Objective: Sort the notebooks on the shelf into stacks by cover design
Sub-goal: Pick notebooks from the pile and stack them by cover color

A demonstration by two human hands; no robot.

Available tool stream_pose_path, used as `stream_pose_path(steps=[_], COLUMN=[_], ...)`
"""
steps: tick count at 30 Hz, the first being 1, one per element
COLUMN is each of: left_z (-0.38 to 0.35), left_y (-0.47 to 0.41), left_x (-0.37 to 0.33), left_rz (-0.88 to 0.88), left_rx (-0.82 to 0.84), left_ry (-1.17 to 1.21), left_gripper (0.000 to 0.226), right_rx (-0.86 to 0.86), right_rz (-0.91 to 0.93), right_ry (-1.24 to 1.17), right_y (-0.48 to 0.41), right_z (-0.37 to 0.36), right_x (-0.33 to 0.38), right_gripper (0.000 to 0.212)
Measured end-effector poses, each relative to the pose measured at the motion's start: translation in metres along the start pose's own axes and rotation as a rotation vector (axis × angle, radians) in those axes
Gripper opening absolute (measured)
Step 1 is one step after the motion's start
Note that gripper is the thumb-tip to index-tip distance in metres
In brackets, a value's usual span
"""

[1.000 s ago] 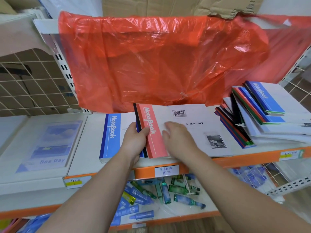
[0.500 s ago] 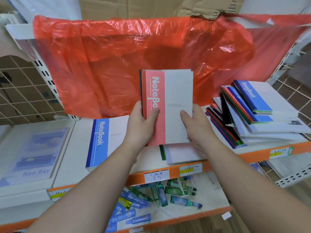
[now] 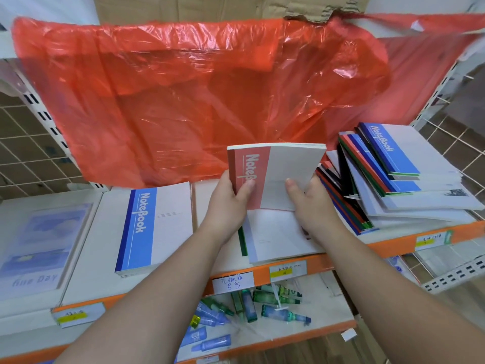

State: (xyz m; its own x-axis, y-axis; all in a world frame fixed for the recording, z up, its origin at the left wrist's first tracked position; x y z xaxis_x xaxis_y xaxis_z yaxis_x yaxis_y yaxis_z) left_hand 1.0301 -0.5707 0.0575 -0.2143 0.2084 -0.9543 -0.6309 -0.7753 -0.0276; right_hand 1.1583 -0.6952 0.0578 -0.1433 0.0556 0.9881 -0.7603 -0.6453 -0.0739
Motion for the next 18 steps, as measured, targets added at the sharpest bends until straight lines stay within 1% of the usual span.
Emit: stream_pose_path(steps=[4, 9, 11, 14, 16, 18], left_z=[-0.003, -0.001, 0.009, 0.043, 0.07, 0.098], left_y=[0.0, 0.001, 0.002, 0.006, 0.013, 0.021], left_x=[0.01, 0.001, -0.006, -0.01, -0.006, 0.005], left_rz=[0.032, 0.029, 0.015, -0.003, 0.022, 0.078], left_rx=[0.019, 0.018, -0.04, -0.191, -0.284, -0.352], left_ry=[-0.026, -0.036, -0.067, -0.158, -0.177, -0.191], left_gripper=[0.029, 0.032, 0.029, 0.018, 0.021, 0.023], right_rx=[0.059, 0.048, 0.037, 0.073, 0.135, 0.199], right_rz=[-0.036, -0.016, 0.0, 0.005, 0.001, -0.061], right_ry=[0.061, 0.075, 0.045, 0.009, 0.017, 0.02], right_y=[0.0, -0.003, -0.003, -0.005, -0.004, -0.001], right_z=[-0.004, -0.003, -0.009, -0.034, -0.064, -0.096], right_x=[-0.011, -0.004, 0.006, 0.02, 0.028, 0.024], right_gripper=[0.025, 0.025, 0.022, 0.018, 0.02, 0.023])
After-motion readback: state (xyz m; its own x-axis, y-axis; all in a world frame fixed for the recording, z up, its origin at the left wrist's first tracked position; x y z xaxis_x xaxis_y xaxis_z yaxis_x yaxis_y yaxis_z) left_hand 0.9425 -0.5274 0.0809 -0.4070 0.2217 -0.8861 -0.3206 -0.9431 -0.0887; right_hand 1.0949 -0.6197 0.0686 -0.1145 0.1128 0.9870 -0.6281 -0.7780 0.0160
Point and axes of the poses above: each hand's wrist, its own y-axis away from the middle knuckle, its own z-axis out of the back of the hand, x = y × z, the point moved 5 cm from there along -y, towards the middle knuckle, and after that the axes turned 6 degrees about -y, right-handed, at the moved point
